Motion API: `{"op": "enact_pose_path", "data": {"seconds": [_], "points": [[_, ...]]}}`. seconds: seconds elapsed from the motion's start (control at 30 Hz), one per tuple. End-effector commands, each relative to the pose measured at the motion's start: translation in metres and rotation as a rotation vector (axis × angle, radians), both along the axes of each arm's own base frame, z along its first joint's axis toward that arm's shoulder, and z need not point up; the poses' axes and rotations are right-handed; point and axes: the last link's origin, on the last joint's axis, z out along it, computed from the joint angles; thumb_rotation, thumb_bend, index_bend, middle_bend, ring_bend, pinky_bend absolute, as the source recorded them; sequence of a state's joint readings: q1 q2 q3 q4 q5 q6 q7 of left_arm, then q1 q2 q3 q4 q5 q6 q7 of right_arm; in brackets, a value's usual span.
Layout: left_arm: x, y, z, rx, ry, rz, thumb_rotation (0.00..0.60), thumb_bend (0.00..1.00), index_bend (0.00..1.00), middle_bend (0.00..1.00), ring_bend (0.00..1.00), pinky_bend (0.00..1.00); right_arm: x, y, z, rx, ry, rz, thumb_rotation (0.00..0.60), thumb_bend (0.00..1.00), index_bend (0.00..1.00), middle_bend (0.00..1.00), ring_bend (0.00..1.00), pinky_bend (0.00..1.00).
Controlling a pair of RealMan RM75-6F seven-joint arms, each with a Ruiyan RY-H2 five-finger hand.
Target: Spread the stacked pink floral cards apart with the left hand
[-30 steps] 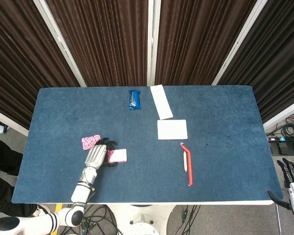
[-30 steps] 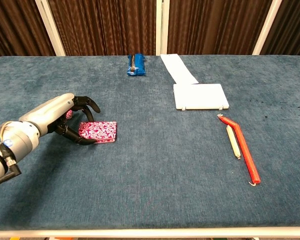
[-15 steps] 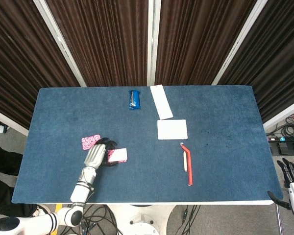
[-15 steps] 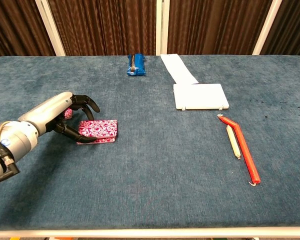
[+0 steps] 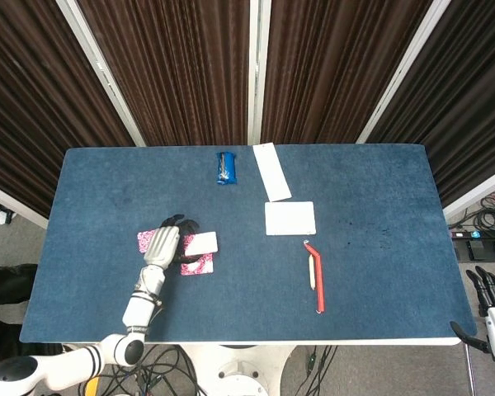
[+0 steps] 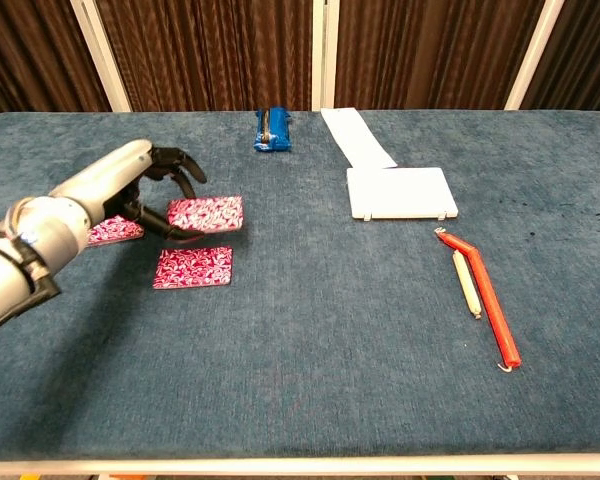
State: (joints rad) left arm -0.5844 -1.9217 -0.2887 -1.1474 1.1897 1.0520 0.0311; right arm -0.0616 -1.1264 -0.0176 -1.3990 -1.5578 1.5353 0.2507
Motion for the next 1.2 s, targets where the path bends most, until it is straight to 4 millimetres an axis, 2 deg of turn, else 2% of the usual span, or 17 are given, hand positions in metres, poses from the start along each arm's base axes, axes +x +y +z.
{"op": "enact_pose_path", "data": {"seconds": [0.03, 0.3, 0.67, 0.8, 0.93, 1.07, 1.2], "points": [[0.006, 0.013, -0.003, 0.005, 0.021, 0.004, 0.6, 0.19, 0.33, 0.44, 0.13, 0.17, 0.0, 0.0, 0.001, -0.001, 0.0, -0.002, 0.6, 0.12, 0.0, 0.0, 0.0, 0.0], [0.01, 0.031, -0.016, 0.013, 0.058, 0.019, 0.6, 0.19, 0.33, 0.45, 0.14, 0.17, -0.004, 0.001, 0.003, -0.007, -0.004, -0.011, 0.6, 0.12, 0.0, 0.0, 0.0, 0.0], [0.004, 0.035, -0.028, -0.003, 0.076, 0.032, 0.6, 0.19, 0.33, 0.44, 0.14, 0.17, -0.006, 0.001, 0.003, -0.005, -0.006, -0.017, 0.6, 0.12, 0.0, 0.0, 0.0, 0.0], [-0.001, 0.034, -0.03, -0.021, 0.099, 0.039, 0.6, 0.18, 0.3, 0.31, 0.13, 0.17, -0.007, 0.002, 0.005, -0.012, -0.006, -0.02, 0.6, 0.12, 0.0, 0.0, 0.0, 0.0], [-0.003, 0.033, -0.03, -0.031, 0.096, 0.046, 0.6, 0.16, 0.22, 0.17, 0.1, 0.17, -0.007, 0.003, 0.006, -0.018, -0.006, -0.019, 0.6, 0.12, 0.0, 0.0, 0.0, 0.0], [-0.001, 0.033, -0.023, -0.01, 0.072, 0.034, 0.6, 0.16, 0.16, 0.13, 0.08, 0.17, -0.007, 0.004, 0.006, -0.019, -0.006, -0.019, 0.6, 0.12, 0.0, 0.0, 0.0, 0.0], [0.004, 0.033, -0.007, 0.027, 0.048, 0.012, 0.6, 0.16, 0.16, 0.13, 0.08, 0.17, -0.008, 0.004, 0.006, -0.017, -0.007, -0.021, 0.6, 0.12, 0.0, 0.0, 0.0, 0.0]]}}
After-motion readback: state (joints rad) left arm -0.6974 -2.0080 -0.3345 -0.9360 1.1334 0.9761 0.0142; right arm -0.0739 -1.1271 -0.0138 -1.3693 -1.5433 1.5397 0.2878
